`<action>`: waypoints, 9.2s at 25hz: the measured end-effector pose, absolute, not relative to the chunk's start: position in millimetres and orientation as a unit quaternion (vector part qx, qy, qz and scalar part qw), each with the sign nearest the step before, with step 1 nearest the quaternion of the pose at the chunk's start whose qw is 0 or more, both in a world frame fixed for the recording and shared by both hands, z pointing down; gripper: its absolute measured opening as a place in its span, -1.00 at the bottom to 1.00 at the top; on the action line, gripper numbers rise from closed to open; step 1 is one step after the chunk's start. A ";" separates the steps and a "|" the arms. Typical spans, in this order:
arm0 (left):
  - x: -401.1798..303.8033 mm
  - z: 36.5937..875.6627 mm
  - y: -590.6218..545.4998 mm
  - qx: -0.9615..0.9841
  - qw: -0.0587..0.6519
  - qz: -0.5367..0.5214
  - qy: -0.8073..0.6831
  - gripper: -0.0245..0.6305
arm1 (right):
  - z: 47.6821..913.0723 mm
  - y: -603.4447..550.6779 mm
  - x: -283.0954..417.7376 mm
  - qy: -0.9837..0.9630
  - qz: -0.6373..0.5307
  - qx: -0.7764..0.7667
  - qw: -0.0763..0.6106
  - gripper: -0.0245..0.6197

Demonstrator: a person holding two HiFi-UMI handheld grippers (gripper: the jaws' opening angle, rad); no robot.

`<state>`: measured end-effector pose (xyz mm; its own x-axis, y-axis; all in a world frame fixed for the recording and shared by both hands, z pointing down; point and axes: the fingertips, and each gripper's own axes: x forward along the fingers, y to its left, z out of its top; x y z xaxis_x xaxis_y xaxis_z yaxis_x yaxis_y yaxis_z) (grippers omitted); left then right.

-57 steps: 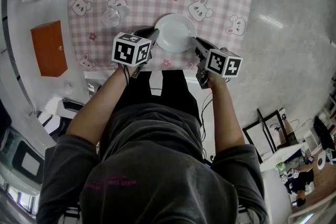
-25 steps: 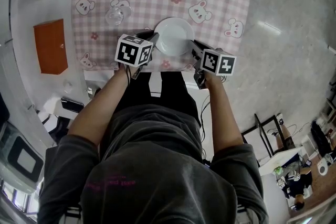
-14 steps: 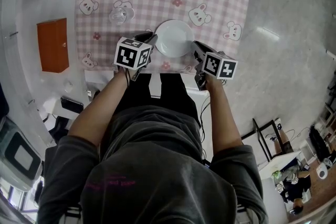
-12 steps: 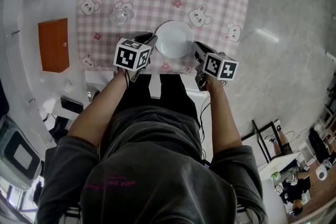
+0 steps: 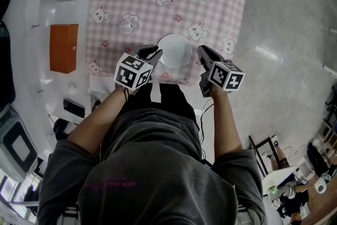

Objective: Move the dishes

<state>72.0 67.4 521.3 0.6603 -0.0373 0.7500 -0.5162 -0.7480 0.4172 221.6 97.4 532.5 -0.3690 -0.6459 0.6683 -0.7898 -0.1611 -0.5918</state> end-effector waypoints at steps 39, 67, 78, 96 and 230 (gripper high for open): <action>-51.4 322.4 -64.5 0.897 0.230 0.150 -0.347 -0.80 | 369.4 -54.6 175.7 -0.769 0.364 0.524 0.039 -0.80; -107.0 388.8 -173.0 0.873 0.303 0.132 -0.358 -0.83 | 437.8 -225.2 93.5 -0.782 0.373 0.487 0.110 -0.80; -105.2 411.9 -182.5 0.862 0.320 0.147 -0.364 -0.84 | 466.8 -250.3 73.9 -0.786 0.393 0.460 0.128 -0.80; -116.9 465.1 -182.6 0.853 0.338 0.171 -0.360 -0.84 | 546.8 -283.3 37.6 -0.775 0.431 0.436 0.154 -0.80; 51.0 348.3 0.1 0.945 0.204 0.220 -0.133 -0.86 | 404.1 34.7 221.6 -0.642 0.425 0.638 -0.005 -0.89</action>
<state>51.0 0.1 348.3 0.8678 -0.1620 0.4697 -0.3414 -0.8813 0.3268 221.6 34.7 404.1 -0.1848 -0.8239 0.5358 -0.8155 -0.1756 -0.5515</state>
